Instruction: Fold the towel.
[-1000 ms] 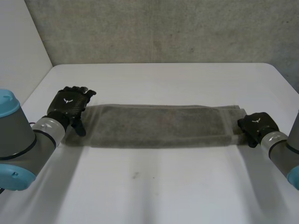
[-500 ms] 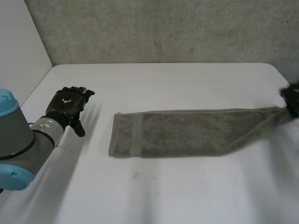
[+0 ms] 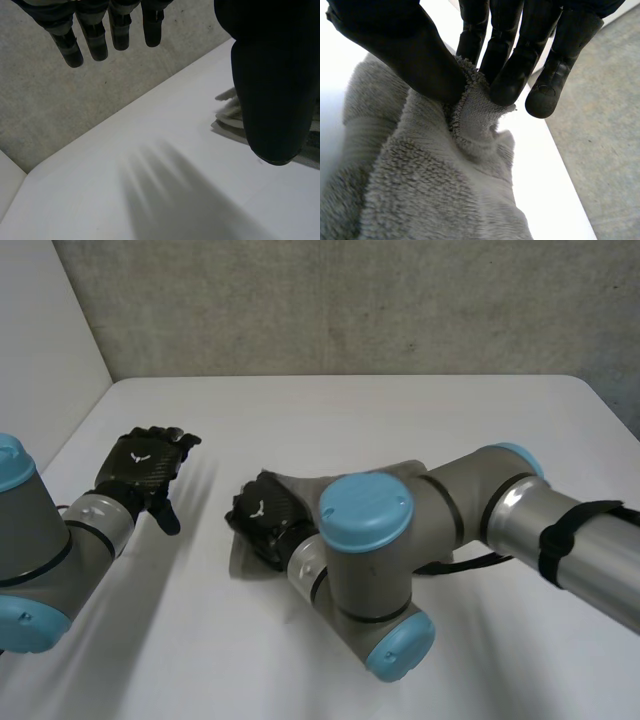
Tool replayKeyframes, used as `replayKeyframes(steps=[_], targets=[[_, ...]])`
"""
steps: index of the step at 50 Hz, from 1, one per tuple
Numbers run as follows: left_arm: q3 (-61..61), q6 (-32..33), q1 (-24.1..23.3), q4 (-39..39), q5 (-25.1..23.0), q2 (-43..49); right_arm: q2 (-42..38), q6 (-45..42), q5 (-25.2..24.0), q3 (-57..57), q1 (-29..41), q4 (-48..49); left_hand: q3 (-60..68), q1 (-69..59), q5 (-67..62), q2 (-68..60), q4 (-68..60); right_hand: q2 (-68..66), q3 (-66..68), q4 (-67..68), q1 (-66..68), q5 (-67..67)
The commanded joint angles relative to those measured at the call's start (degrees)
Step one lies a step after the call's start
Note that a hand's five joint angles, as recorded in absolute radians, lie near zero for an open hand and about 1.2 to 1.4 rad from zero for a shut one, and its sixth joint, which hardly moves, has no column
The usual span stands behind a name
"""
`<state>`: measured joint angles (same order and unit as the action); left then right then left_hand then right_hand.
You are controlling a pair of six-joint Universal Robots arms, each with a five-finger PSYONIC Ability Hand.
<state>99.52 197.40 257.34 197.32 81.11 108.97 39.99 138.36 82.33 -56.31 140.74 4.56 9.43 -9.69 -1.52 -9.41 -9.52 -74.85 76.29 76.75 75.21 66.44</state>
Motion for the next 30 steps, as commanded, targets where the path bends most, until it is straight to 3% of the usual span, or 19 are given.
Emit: replayKeyframes(steps=[1,2,3,4,8,15,19,22,25,30], targets=[[0.0,0.0,0.0,0.1,-0.1,0.0,2.6,0.5,-0.5,-1.2,-0.2,-0.2,0.6,-0.3,1.5,-0.6,-0.5,30.2,-31.7,-32.1,-30.6,-31.8],[0.0,0.0,0.0,0.1,-0.1,0.0,2.6,0.5,-0.5,-1.2,-0.2,-0.2,0.6,-0.3,1.5,-0.6,-0.5,30.5,-31.9,-32.4,-30.8,-32.0],[0.0,0.0,0.0,0.1,-0.1,0.0,4.0,0.9,-1.0,-2.0,-0.6,-0.3,0.6,-0.3,1.5,-0.6,-0.5,64.1,-65.5,-66.0,-64.4,-65.7],[0.0,0.0,0.1,0.1,-0.1,0.0,5.8,1.7,-1.1,-3.8,-0.9,-0.8,0.6,-0.3,1.5,-0.6,-0.5,64.9,-66.3,-66.8,-65.2,-66.4],[0.0,0.0,0.0,0.1,-0.1,0.0,10.2,5.8,-1.3,-7.9,-3.6,-1.7,0.6,-0.3,1.5,-0.6,-0.5,64.9,-66.3,-66.8,-65.2,-66.4],[-0.1,0.0,-0.8,0.1,-0.1,0.0,20.8,21.0,-1.8,-21.4,-17.1,-1.9,0.6,-0.3,1.5,-0.6,-0.5,64.9,-66.3,-66.8,-65.2,-66.4],[-0.1,0.0,-1.5,0.2,0.0,-0.5,22.9,22.1,-2.2,-29.3,-24.2,-1.1,0.6,-0.3,1.5,-0.6,-0.5,64.9,-66.3,-66.8,-65.2,-66.4],[-0.3,0.0,-2.6,0.3,0.0,-0.5,22.9,21.3,-2.5,-31.5,-25.5,-0.3,0.6,-0.3,1.5,-0.6,-0.5,64.9,-66.3,-66.8,-65.2,-66.4],[-0.4,0.0,-3.5,0.3,0.0,-0.5,21.9,18.0,-3.5,-36.2,-28.1,4.4,0.6,-0.3,1.5,-0.6,-0.5,46.3,-47.8,-48.2,-46.7,-47.9],[0.0,0.0,-3.7,0.3,0.0,-0.5,19.5,16.1,-3.9,-38.6,-29.8,8.5,0.6,-0.3,1.5,-0.6,-0.5,34.2,-35.6,-36.1,-34.5,-35.8]])
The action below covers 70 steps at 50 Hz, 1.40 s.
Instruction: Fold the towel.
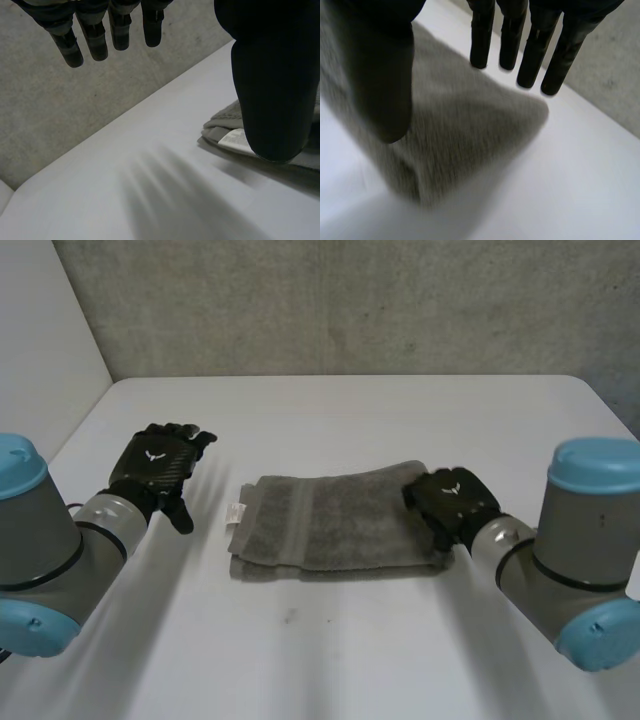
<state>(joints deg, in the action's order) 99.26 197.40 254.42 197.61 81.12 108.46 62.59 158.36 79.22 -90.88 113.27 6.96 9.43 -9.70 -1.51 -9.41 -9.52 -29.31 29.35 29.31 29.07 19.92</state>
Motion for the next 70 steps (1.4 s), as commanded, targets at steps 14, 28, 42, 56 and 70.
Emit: replayKeyframes(steps=[14,28,42,56,70], targets=[[0.2,0.0,-0.7,0.1,0.0,0.0,-3.5,3.7,-2.3,-5.4,-3.3,9.7,0.6,-0.3,1.5,-0.6,-0.5,-50.7,50.6,50.7,50.9,50.1],[0.2,0.1,-0.8,-0.3,0.2,-0.8,4.1,-6.0,3.0,-3.0,-4.7,9.1,0.6,-0.3,1.5,-0.6,-0.5,-50.7,50.6,50.7,50.9,50.1],[-3.5,-8.1,-0.9,-1.8,1.7,-5.9,-14.6,-13.0,-5.0,25.6,21.9,-9.1,0.6,-0.3,1.5,-0.6,-0.5,-50.7,50.6,50.7,50.9,50.1],[-6.2,-11.0,-1.8,-4.3,1.9,-5.2,-10.7,-6.6,3.5,24.5,22.4,-9.4,0.6,-0.4,1.5,-0.6,-0.5,19.3,-19.4,-19.3,-19.1,-19.9],[-18.0,-17.2,-12.1,-10.6,6.3,2.2,1.7,13.4,3.9,16.5,13.0,-7.5,1.3,-1.0,0.8,-1.3,-1.2,19.3,-19.4,-19.3,-19.1,-19.9]])
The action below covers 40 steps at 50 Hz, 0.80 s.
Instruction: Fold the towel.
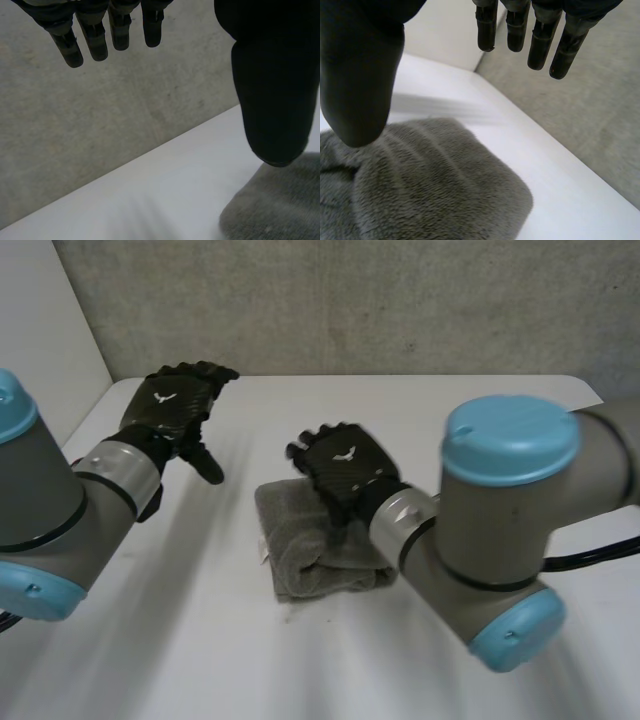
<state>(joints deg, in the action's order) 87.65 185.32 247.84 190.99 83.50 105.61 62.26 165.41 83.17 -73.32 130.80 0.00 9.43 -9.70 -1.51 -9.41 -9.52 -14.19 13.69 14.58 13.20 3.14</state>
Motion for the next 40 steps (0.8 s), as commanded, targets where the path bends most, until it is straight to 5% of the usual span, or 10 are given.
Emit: replayKeyframes(steps=[1,12,24,33,40], targets=[[-6.4,-5.1,-5.5,-4.0,4.0,5.0,2.1,6.3,0.0,-1.0,-4.5,-0.5,1.3,-1.0,0.8,-1.3,-1.2,4.2,-3.7,-4.6,-3.2,-3.1],[-16.9,-13.5,-11.2,-15.7,14.1,21.5,-8.6,7.7,-0.9,7.4,-8.5,-9.2,1.0,-0.7,1.1,-1.0,-0.9,4.2,-3.7,-4.6,-3.2,-3.1],[-13.7,-14.0,-12.4,-14.9,14.4,26.9,-20.6,-0.9,-4.3,15.0,-8.6,-13.9,1.0,-0.7,1.1,-1.0,-0.9,4.2,-3.7,-4.6,-3.2,-3.1],[-13.9,-13.5,-12.5,-14.7,14.3,25.5,-18.3,-2.5,-4.6,14.9,-8.6,-13.8,1.0,-0.7,1.1,-1.0,-0.9,4.2,-3.7,-4.6,-3.2,-3.1],[-14.9,-13.3,-12.3,-15.0,14.4,16.2,-6.9,-1.7,-3.9,13.9,-10.1,-12.0,0.6,-0.3,1.5,-0.6,-0.5,4.2,-3.7,-4.6,-3.2,-3.1]])
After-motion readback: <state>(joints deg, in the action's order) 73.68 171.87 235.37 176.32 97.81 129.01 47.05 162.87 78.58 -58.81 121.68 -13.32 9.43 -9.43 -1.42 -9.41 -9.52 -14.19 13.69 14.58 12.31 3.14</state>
